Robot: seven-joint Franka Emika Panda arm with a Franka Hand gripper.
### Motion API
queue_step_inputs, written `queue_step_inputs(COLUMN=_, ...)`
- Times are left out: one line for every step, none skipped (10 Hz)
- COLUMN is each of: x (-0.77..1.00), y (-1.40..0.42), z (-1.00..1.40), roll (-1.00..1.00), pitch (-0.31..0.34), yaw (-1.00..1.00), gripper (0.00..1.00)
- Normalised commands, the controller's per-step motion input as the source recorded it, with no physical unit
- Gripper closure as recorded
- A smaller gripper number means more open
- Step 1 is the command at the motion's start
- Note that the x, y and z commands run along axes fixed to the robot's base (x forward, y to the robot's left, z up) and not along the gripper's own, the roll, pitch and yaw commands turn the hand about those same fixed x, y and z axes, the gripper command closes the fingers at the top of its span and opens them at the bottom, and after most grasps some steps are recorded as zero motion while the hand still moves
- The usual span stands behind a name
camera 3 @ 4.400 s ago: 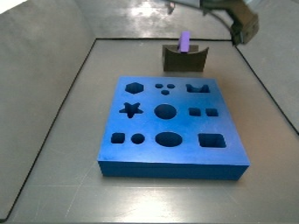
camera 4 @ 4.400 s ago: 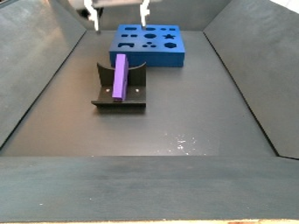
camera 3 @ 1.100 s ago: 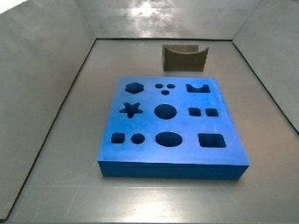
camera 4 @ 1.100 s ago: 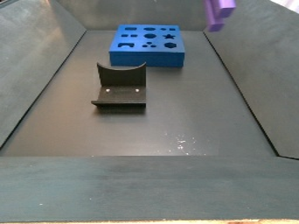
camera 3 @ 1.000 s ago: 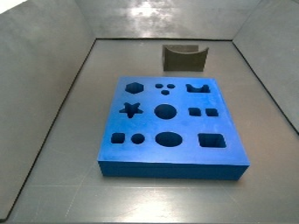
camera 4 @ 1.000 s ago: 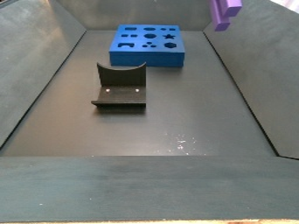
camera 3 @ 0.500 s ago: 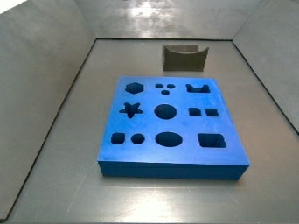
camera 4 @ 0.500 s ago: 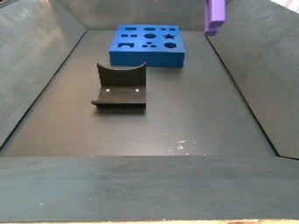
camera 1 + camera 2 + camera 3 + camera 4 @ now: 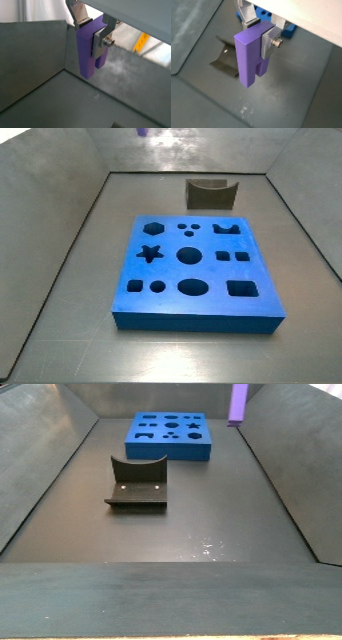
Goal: Pick up the double-square object. Move up. Rotate the double-square object. Place the double-square object on the fixture. Regrasp the double-square object. Move to above the board. Insert the double-square object.
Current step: Rotate the double-square object.
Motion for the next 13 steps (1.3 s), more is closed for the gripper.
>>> queue_step_inputs(x=-0.04, y=0.03, z=0.03, roll=-1.0, pitch=0.162, yaw=-0.49, gripper=1.0)
queue_step_inputs(x=-0.03, y=0.03, z=0.03, roll=-1.0, pitch=0.175, yaw=-0.45, gripper=1.0)
queue_step_inputs(x=-0.03, y=0.03, z=0.03, roll=-1.0, pitch=0.18, yaw=-0.43, gripper=1.0)
queue_step_inputs(x=-0.02, y=0.03, z=0.04, roll=-1.0, pitch=0.181, yaw=-0.4, gripper=1.0)
queue_step_inputs(x=0.0, y=0.03, z=0.03, roll=-0.87, pitch=0.162, yaw=-0.3, gripper=1.0)
queue_step_inputs(x=0.01, y=0.03, z=0.03, roll=-0.75, pitch=0.147, yaw=-0.25, gripper=1.0)
queue_step_inputs(x=0.02, y=0.03, z=0.03, roll=-0.5, pitch=0.126, yaw=-0.15, gripper=1.0)
queue_step_inputs(x=0.02, y=0.02, z=0.03, roll=-0.38, pitch=0.122, yaw=-0.12, gripper=1.0)
queue_step_inputs(x=0.03, y=0.01, z=0.04, roll=-0.22, pitch=0.117, yaw=-0.07, gripper=1.0)
queue_step_inputs(x=-0.02, y=0.03, z=0.0, roll=0.0, pitch=0.0, yaw=-1.0, gripper=1.0)
queue_step_inputs(x=-0.02, y=0.03, z=0.0, roll=0.01, pitch=-0.001, yaw=-1.0, gripper=1.0)
queue_step_inputs(x=-0.02, y=0.03, z=0.0, roll=0.01, pitch=-0.002, yaw=-1.0, gripper=1.0)
queue_step_inputs(x=-0.02, y=0.03, z=0.0, roll=0.01, pitch=-0.002, yaw=-1.0, gripper=1.0)
